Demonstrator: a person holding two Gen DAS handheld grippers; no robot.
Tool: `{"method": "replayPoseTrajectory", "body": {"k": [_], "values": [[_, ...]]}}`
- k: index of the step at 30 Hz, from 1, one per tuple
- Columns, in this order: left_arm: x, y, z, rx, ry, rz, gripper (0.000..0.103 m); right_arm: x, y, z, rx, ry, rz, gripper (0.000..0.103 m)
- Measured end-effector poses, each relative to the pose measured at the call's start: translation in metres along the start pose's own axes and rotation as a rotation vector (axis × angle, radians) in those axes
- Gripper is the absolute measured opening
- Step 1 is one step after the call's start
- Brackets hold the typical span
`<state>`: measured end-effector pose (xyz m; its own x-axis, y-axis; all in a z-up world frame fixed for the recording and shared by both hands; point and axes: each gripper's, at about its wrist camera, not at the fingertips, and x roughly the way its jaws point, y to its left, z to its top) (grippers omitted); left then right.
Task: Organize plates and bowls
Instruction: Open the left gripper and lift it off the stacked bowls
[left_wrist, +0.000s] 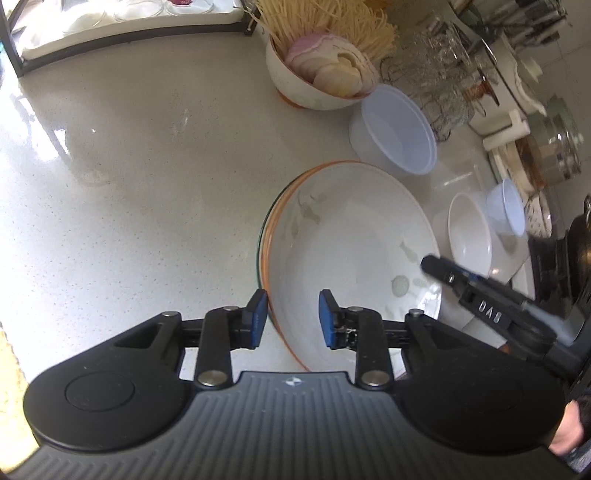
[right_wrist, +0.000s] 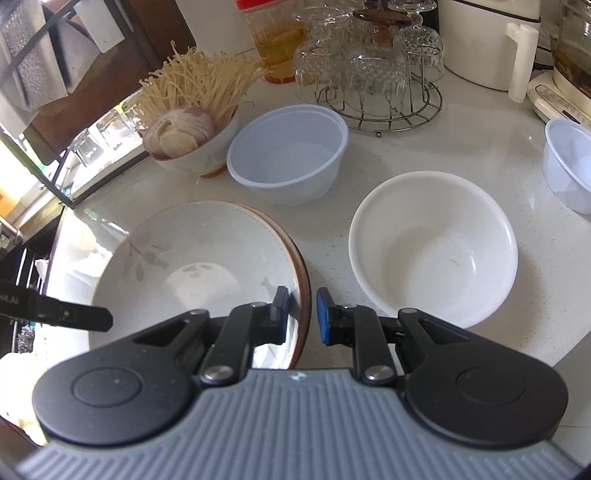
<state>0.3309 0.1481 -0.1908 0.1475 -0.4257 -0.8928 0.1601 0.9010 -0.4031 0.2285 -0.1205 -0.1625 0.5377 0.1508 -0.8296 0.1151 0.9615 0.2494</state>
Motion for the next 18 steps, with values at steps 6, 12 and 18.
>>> {"method": "replayPoseTrajectory", "body": {"k": [6,12,18], "values": [[-0.001,0.002,0.0,-0.002,0.005,-0.009,0.034,0.002,0.0,0.0,0.013,-0.002,-0.006,0.02],[-0.006,-0.005,0.001,0.014,-0.034,0.009,0.034,-0.001,0.001,0.003,0.03,-0.009,-0.023,0.02],[-0.03,-0.018,0.007,0.063,-0.154,0.046,0.037,-0.025,0.001,0.01,0.062,-0.077,-0.033,0.019]]}}
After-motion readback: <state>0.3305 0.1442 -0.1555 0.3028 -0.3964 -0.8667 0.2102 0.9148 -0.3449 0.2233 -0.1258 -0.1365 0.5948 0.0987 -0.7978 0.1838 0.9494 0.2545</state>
